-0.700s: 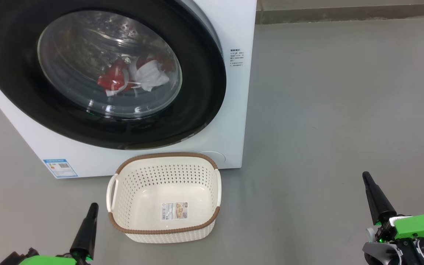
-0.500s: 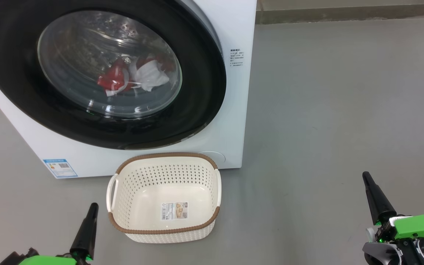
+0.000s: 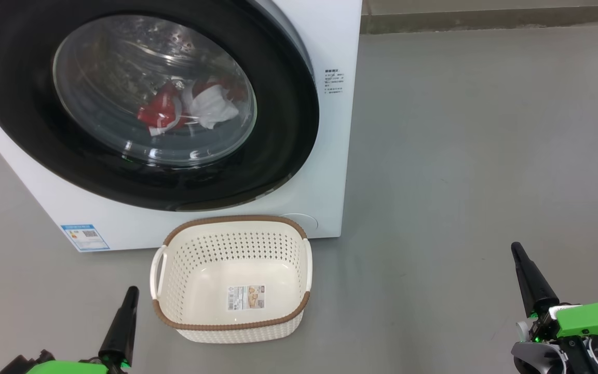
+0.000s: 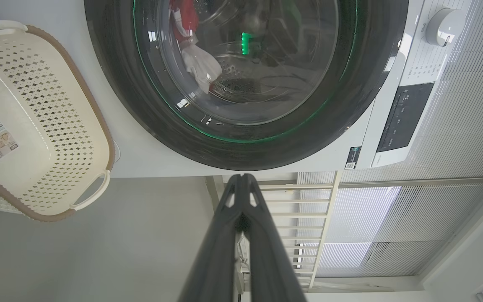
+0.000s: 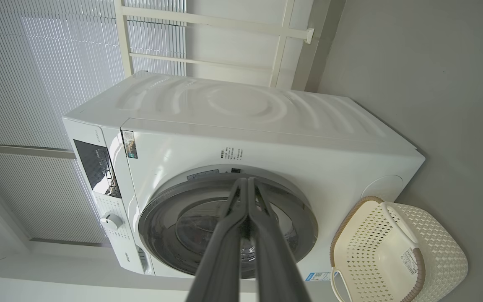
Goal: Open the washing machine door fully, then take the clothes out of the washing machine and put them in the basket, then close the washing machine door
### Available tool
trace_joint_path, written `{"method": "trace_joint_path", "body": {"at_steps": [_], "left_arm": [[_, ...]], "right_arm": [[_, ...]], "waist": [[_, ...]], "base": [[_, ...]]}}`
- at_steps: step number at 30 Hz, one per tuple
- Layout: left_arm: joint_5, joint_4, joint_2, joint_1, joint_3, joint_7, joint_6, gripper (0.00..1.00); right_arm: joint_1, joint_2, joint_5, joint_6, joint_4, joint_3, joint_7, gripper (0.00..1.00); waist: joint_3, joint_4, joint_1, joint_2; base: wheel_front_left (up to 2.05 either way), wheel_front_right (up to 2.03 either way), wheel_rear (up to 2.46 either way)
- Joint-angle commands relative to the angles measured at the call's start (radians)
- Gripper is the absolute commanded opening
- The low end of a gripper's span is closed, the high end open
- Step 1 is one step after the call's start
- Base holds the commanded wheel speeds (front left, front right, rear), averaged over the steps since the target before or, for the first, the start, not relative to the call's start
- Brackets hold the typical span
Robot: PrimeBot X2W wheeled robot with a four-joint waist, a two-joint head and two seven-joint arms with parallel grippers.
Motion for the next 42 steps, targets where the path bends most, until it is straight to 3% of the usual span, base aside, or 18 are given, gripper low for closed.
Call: {"method": "trace_joint_path", "body": {"at_steps": [1, 37, 38, 42], "left_arm": [[-0.007, -0.027, 0.010, -0.039, 0.035, 0.005, -0.006, 0.00], [-0.007, -0.027, 0.010, -0.039, 0.035, 0.005, -0.006, 0.00], [0.000, 0.000, 0.000, 0.000, 0.000, 0.000, 0.000, 1.00], [0.001, 0.037, -0.008, 0.024, -0.007, -0.001, 0.001, 1.00]], "right_arm": [[-0.042, -0.016, 0.000, 0.001, -0.029, 0.017, 0.006, 0.00], [-0.042, -0.016, 0.000, 0.001, -0.029, 0.017, 0.006, 0.00], [0.000, 0.000, 0.000, 0.000, 0.000, 0.000, 0.000, 1.00], [0.022, 0.014, 0.000, 0.000, 0.039, 0.007, -0.002, 1.00]], "waist": [[0.000, 0.000, 0.0000, 0.0000], [0.000, 0.000, 0.0000, 0.0000], [0.000, 0.000, 0.0000, 0.0000], [0.000, 0.000, 0.0000, 0.0000]], "base": [[0.00, 0.00, 0.00], [0.00, 0.00, 0.00], [0.00, 0.00, 0.00], [0.00, 0.00, 0.00]]}}
